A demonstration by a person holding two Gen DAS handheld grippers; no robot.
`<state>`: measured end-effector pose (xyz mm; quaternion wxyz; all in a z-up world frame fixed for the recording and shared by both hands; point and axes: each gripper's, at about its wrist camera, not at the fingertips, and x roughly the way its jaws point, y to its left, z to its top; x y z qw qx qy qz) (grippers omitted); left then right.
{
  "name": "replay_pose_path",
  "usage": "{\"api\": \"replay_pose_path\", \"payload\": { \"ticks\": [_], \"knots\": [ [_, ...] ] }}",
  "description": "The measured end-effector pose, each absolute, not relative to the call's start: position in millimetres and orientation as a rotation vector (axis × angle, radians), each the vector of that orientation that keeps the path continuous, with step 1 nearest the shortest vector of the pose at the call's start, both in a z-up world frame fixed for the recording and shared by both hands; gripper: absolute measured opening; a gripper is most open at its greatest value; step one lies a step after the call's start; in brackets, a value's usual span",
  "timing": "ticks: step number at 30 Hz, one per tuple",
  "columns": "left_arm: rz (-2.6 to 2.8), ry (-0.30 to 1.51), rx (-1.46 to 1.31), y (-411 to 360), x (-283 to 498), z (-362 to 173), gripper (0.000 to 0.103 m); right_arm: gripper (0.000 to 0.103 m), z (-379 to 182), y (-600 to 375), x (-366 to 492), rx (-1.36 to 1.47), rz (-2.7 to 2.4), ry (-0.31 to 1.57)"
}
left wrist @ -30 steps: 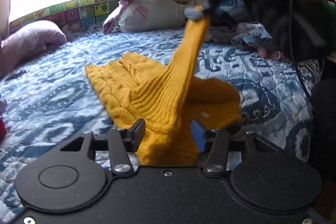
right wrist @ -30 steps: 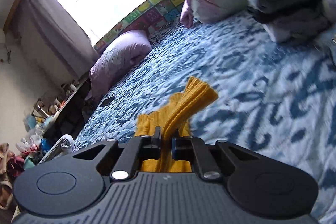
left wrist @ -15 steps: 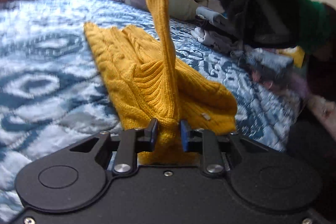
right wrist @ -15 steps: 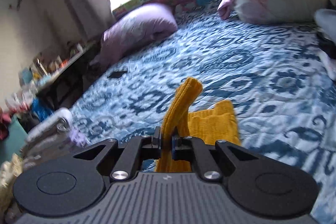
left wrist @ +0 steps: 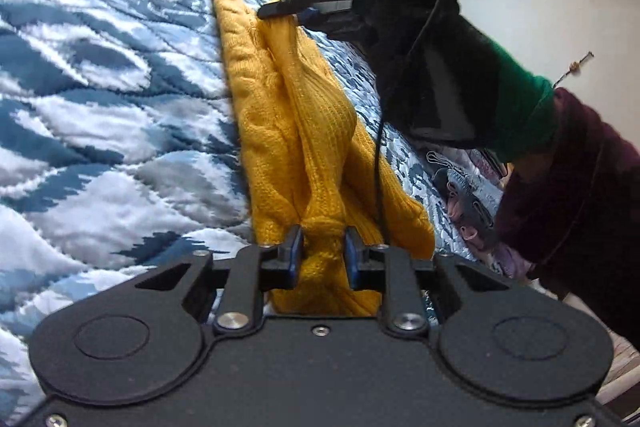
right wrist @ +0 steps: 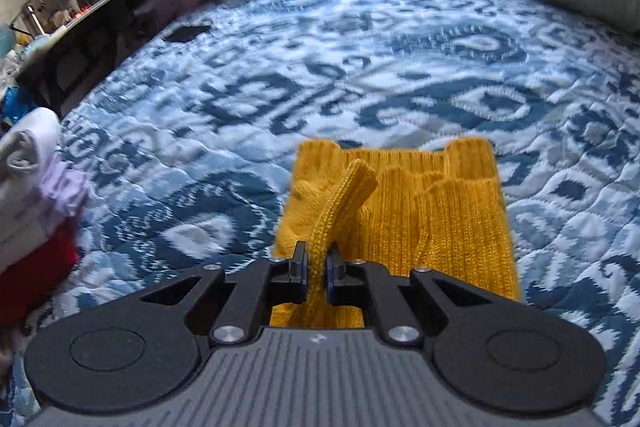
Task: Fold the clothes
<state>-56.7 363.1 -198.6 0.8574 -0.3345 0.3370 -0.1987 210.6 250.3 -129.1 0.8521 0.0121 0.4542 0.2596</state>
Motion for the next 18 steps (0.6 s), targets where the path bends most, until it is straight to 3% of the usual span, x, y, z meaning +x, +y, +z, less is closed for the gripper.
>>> {"api": "replay_pose_path", "payload": {
  "ticks": [3,5,7,12,18],
  "knots": [
    [-0.420,0.717,-0.718,363.9,-55.3,-199.6,0.021,0.016,-133.8,256.3,213.0,0.014,0.554,0.955],
    [-0.425,0.717,-0.716,364.2,-55.1,-198.5,0.021,0.027,-132.1,258.1,215.0,0.015,0.565,0.945],
    [-0.429,0.717,-0.678,360.6,-55.7,-194.8,0.021,0.030,-123.9,250.5,216.3,0.048,0.572,0.921],
    [-0.428,0.709,-0.570,354.6,-58.5,-184.6,0.021,0.031,-101.3,214.5,204.4,0.094,0.597,0.849],
    [-0.390,0.653,-0.545,369.8,-65.3,-170.0,0.022,0.030,-90.2,172.3,124.6,0.008,0.714,0.717]
  ]
}}
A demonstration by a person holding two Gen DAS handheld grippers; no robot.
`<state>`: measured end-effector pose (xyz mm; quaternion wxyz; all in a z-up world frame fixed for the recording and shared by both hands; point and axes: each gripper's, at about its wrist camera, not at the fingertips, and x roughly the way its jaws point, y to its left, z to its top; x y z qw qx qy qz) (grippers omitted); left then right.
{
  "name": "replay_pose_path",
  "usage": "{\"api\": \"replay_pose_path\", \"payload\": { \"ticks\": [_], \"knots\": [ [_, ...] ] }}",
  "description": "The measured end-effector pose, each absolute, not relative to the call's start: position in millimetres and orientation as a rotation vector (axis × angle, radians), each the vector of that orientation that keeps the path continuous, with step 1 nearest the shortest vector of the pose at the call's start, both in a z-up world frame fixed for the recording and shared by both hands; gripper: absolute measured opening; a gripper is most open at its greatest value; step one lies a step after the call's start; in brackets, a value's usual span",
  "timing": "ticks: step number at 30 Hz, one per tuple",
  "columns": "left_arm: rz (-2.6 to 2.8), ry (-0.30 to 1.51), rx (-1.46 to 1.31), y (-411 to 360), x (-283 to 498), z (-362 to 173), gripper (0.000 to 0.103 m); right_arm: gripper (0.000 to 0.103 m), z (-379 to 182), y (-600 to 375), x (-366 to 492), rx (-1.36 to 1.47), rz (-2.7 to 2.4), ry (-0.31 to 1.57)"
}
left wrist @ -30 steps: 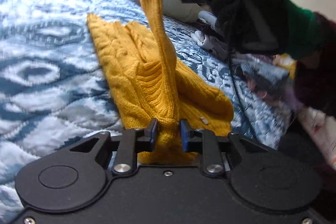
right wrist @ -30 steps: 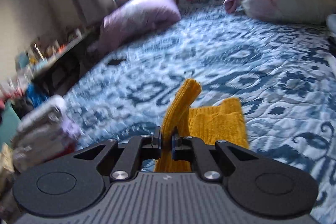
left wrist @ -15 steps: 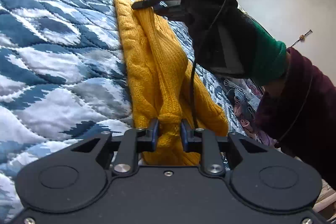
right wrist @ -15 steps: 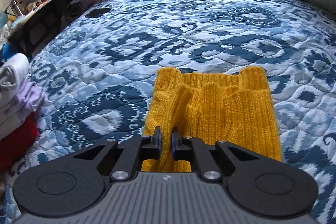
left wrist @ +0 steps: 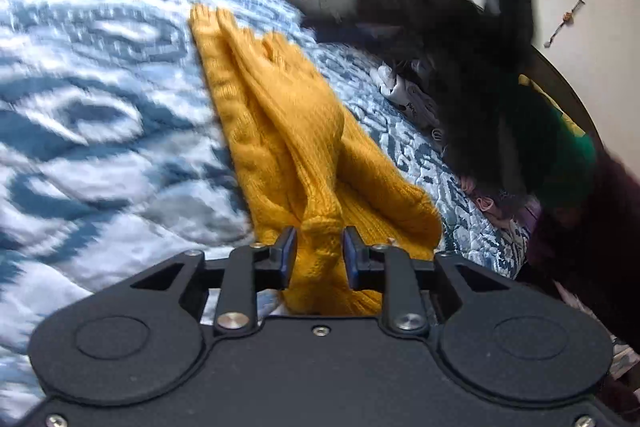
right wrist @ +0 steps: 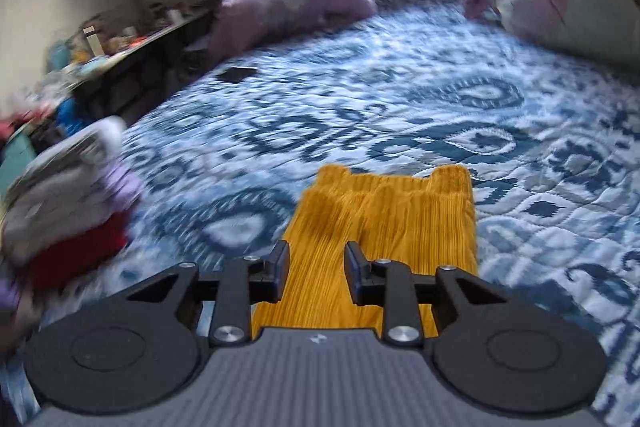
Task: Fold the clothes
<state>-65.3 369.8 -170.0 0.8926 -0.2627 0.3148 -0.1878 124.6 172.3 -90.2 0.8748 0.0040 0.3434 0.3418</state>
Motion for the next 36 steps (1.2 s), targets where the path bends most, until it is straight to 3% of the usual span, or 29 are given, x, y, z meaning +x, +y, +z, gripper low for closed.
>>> {"api": "replay_pose_path", "payload": {
  "ticks": [9,16,20,21,23,25,32,36],
  "knots": [
    [-0.253,0.565,-0.601,386.6,-57.1,-158.5,0.022,0.030,-145.9,188.3,40.8,-0.281,0.833,0.655],
    [-0.214,0.516,-0.514,378.0,-22.1,-137.1,0.022,0.030,-130.8,172.4,12.1,-0.235,0.852,0.471],
    [-0.238,0.499,-0.400,367.3,13.2,-124.9,0.022,0.033,-130.6,171.2,11.7,-0.227,0.852,0.465],
    [-0.235,0.511,-0.362,364.7,26.0,-124.8,0.022,0.034,-129.8,171.6,12.9,-0.227,0.847,0.461],
    [-0.235,0.534,-0.292,359.1,50.2,-125.7,0.022,0.052,-127.4,173.1,16.1,-0.219,0.838,0.444],
    [-0.252,0.549,-0.237,352.3,70.4,-130.0,0.022,0.060,-126.6,173.4,18.3,-0.179,0.854,0.434],
    [-0.189,0.646,0.045,323.1,104.6,-162.3,0.022,0.054,-165.6,187.4,-6.0,-0.295,0.878,0.481],
    [-0.207,0.603,-0.121,352.0,94.5,-146.3,0.022,0.055,-166.0,186.8,-15.4,-0.317,0.863,0.427]
  ]
}}
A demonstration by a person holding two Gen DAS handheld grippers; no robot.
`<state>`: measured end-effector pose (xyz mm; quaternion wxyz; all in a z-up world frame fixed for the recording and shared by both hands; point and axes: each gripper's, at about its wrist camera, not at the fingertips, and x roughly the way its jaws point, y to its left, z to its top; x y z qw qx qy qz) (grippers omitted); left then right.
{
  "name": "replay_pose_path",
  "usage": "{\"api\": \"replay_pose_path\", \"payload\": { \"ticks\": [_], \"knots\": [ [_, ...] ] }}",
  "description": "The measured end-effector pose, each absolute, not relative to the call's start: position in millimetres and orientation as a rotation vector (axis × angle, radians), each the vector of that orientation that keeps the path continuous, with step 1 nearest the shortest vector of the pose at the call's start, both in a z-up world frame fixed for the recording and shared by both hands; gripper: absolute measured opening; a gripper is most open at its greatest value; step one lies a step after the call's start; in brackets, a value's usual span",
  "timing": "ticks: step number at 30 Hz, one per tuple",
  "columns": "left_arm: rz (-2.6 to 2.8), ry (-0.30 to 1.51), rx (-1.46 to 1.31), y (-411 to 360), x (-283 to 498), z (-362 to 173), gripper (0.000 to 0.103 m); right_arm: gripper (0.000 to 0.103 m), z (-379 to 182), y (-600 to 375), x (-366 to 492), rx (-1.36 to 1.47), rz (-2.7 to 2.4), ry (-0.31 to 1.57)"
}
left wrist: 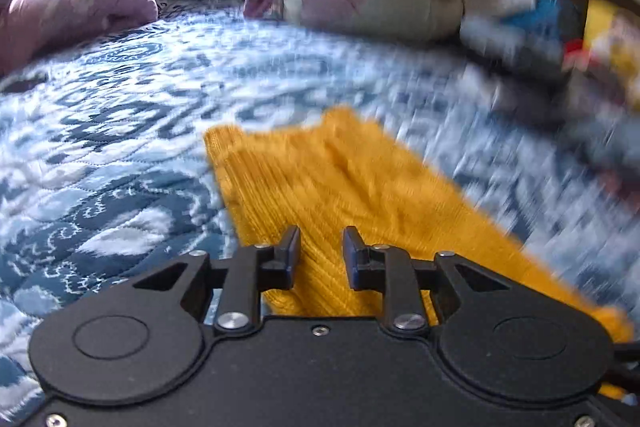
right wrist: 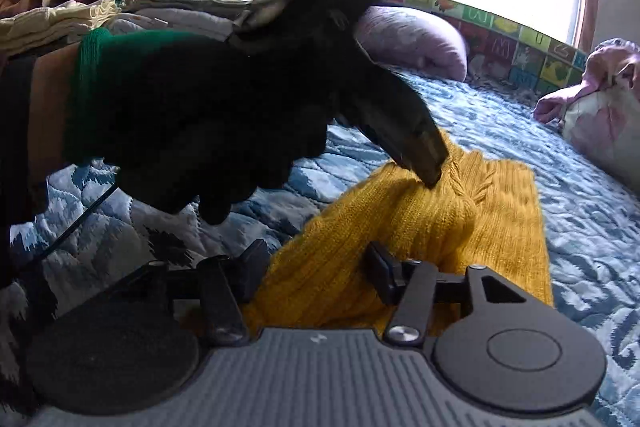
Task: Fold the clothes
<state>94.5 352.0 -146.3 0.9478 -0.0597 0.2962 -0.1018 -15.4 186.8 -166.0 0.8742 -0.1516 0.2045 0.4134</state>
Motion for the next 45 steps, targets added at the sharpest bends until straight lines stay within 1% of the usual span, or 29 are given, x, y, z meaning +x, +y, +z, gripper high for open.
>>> {"api": "replay_pose_path", "payload": {
  "ticks": [2,3,4,11,12,13,16,18,19,24,27,29,31,32,34,35,37,40,41,42,45],
  "knots": [
    [-0.205,0.589,-0.225,368.5,93.5,-140.7,0.023,0.054,-158.1,180.5,-19.2,-0.292,0.861,0.401],
    [-0.203,0.586,-0.278,376.0,94.3,-140.7,0.027,0.054,-154.4,178.0,-22.1,-0.282,0.857,0.388],
    [-0.193,0.586,-0.316,380.9,96.6,-141.7,0.028,0.055,-152.0,176.9,-26.0,-0.278,0.850,0.376],
    [-0.188,0.642,-0.379,384.5,122.6,-159.7,0.027,0.055,-154.5,180.3,-23.1,-0.278,0.809,0.358],
    [-0.190,0.644,-0.362,381.9,125.2,-160.8,0.023,0.055,-155.2,180.9,-22.2,-0.279,0.805,0.357],
    [-0.190,0.640,-0.334,379.1,126.8,-161.4,0.007,0.056,-155.9,181.8,-21.4,-0.283,0.803,0.354],
    [-0.195,0.579,-0.305,376.7,123.7,-154.1,0.005,0.057,-158.6,182.2,-20.6,-0.299,0.806,0.357],
    [-0.220,0.514,-0.332,381.2,119.2,-147.1,0.005,0.057,-164.4,183.2,-24.6,-0.328,0.815,0.368],
    [-0.217,0.512,-0.328,381.7,119.7,-147.3,0.005,0.057,-168.5,186.4,-27.7,-0.357,0.823,0.377],
    [-0.164,0.610,-0.249,374.0,132.8,-168.0,0.005,0.061,-180.7,199.5,-42.3,-0.469,0.823,0.363],
    [-0.167,0.619,-0.228,374.2,131.6,-165.3,0.005,0.058,-167.2,196.3,-37.5,-0.443,0.842,0.402],
    [-0.158,0.597,-0.199,374.9,125.8,-154.5,0.009,0.058,-153.3,191.1,-34.8,-0.415,0.838,0.387],
    [-0.168,0.582,-0.184,373.5,120.5,-146.7,0.009,0.061,-143.2,189.5,-29.1,-0.407,0.821,0.346],
    [-0.188,0.579,-0.170,371.1,118.0,-144.5,0.009,0.066,-140.3,189.7,-24.4,-0.402,0.818,0.329],
    [-0.255,0.583,-0.128,362.7,113.0,-143.7,0.009,0.071,-139.5,190.7,-10.4,-0.397,0.802,0.323],
    [-0.271,0.594,-0.112,359.5,112.8,-145.3,0.009,0.071,-140.3,191.0,-4.0,-0.393,0.796,0.327],
    [-0.268,0.625,-0.098,355.8,116.5,-152.8,0.009,0.072,-145.7,190.7,8.8,-0.360,0.795,0.370],
    [-0.264,0.647,-0.106,355.4,121.7,-166.2,0.011,0.074,-166.6,191.2,34.2,-0.261,0.825,0.528],
    [-0.263,0.654,-0.109,355.2,123.4,-170.6,0.012,0.074,-171.2,190.3,37.3,-0.239,0.832,0.548],
    [-0.258,0.658,-0.105,354.5,124.1,-172.9,0.016,0.074,-173.4,191.2,38.7,-0.235,0.835,0.561],
    [-0.236,0.654,-0.073,350.1,122.5,-173.1,0.017,0.075,-174.1,198.0,38.1,-0.267,0.835,0.585]
  ]
}}
